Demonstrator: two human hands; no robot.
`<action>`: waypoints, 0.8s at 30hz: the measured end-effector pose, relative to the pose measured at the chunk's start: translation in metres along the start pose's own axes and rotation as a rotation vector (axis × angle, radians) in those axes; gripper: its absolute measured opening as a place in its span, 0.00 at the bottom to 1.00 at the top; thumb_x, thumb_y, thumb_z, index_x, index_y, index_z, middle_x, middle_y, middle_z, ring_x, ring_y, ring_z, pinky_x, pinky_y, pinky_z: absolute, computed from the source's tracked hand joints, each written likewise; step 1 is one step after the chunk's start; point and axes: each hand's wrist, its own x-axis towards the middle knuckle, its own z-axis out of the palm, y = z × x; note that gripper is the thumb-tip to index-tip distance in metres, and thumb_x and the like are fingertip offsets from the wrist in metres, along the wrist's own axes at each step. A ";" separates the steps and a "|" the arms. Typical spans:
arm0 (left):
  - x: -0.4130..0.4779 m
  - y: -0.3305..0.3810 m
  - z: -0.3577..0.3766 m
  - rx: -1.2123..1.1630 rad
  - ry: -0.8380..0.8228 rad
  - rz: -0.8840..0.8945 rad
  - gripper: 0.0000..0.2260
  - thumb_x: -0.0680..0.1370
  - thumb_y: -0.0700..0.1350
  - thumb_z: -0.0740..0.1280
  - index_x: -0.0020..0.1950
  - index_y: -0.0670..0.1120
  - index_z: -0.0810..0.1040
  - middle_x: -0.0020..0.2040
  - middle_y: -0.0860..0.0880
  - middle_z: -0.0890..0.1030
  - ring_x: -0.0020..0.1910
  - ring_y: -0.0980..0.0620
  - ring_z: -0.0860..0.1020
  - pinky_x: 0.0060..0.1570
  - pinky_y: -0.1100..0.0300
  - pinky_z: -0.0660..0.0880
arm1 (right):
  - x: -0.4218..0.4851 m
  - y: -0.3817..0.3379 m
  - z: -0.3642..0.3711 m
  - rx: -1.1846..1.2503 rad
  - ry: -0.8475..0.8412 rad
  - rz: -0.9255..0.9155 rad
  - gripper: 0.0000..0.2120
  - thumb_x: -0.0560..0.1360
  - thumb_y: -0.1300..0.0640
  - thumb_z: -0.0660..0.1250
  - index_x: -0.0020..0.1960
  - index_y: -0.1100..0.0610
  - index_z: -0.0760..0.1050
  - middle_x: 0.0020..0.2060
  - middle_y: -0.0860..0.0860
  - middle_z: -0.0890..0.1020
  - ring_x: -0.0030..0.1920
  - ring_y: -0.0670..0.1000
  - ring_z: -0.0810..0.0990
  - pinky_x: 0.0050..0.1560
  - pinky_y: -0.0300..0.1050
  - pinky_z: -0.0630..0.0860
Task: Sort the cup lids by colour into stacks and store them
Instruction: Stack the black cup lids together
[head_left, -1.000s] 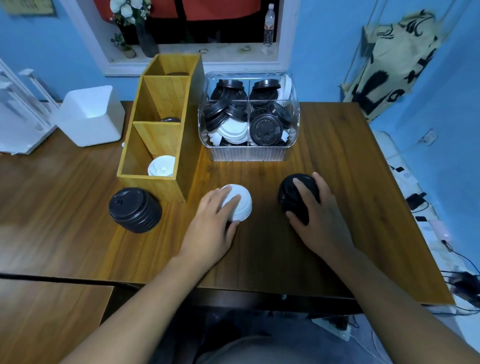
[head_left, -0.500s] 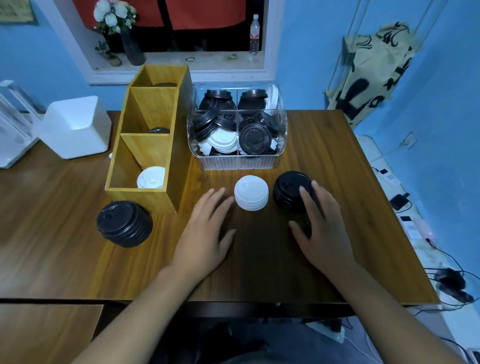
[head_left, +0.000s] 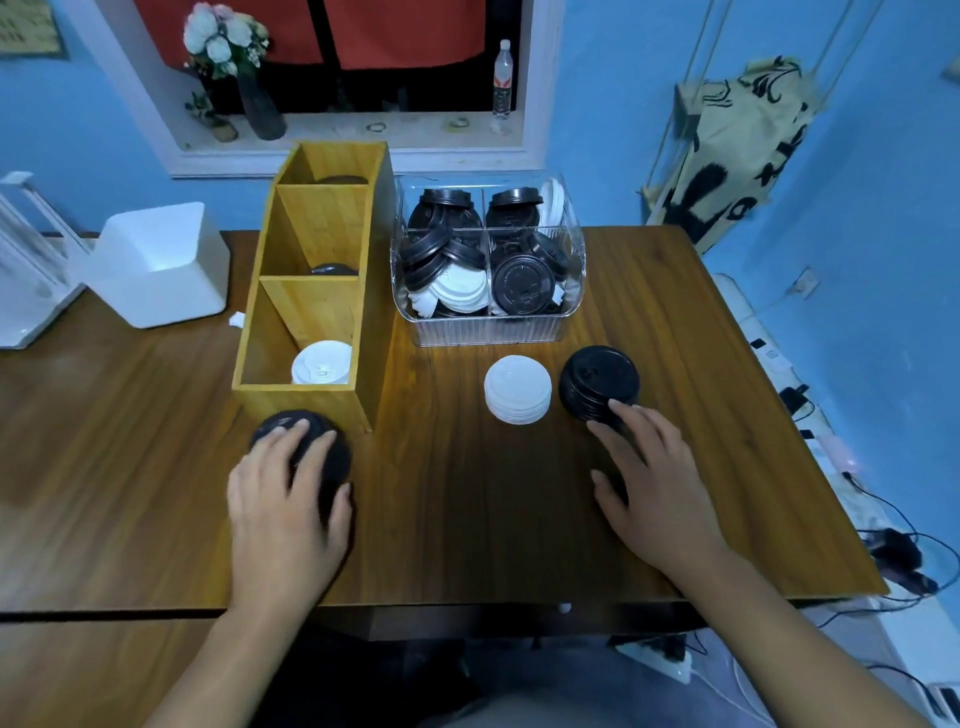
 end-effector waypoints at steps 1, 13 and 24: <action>-0.003 0.006 0.001 -0.014 -0.006 0.053 0.24 0.76 0.47 0.67 0.71 0.42 0.76 0.72 0.41 0.72 0.73 0.38 0.68 0.69 0.37 0.66 | 0.000 -0.001 0.000 0.003 -0.003 0.009 0.24 0.78 0.52 0.69 0.72 0.56 0.73 0.75 0.54 0.67 0.75 0.58 0.65 0.70 0.59 0.70; 0.055 0.080 0.044 -0.090 -0.204 0.282 0.33 0.76 0.41 0.73 0.78 0.45 0.63 0.79 0.45 0.67 0.79 0.45 0.62 0.76 0.44 0.60 | -0.009 -0.011 -0.003 -0.024 -0.001 0.090 0.23 0.78 0.53 0.68 0.72 0.54 0.73 0.72 0.52 0.71 0.72 0.58 0.68 0.67 0.57 0.73; 0.094 0.104 0.073 -0.162 -0.212 0.374 0.31 0.77 0.43 0.69 0.79 0.45 0.63 0.79 0.46 0.66 0.79 0.46 0.62 0.77 0.44 0.61 | 0.014 -0.007 -0.008 -0.067 -0.041 0.267 0.36 0.78 0.47 0.68 0.81 0.50 0.56 0.81 0.53 0.55 0.80 0.57 0.55 0.77 0.58 0.58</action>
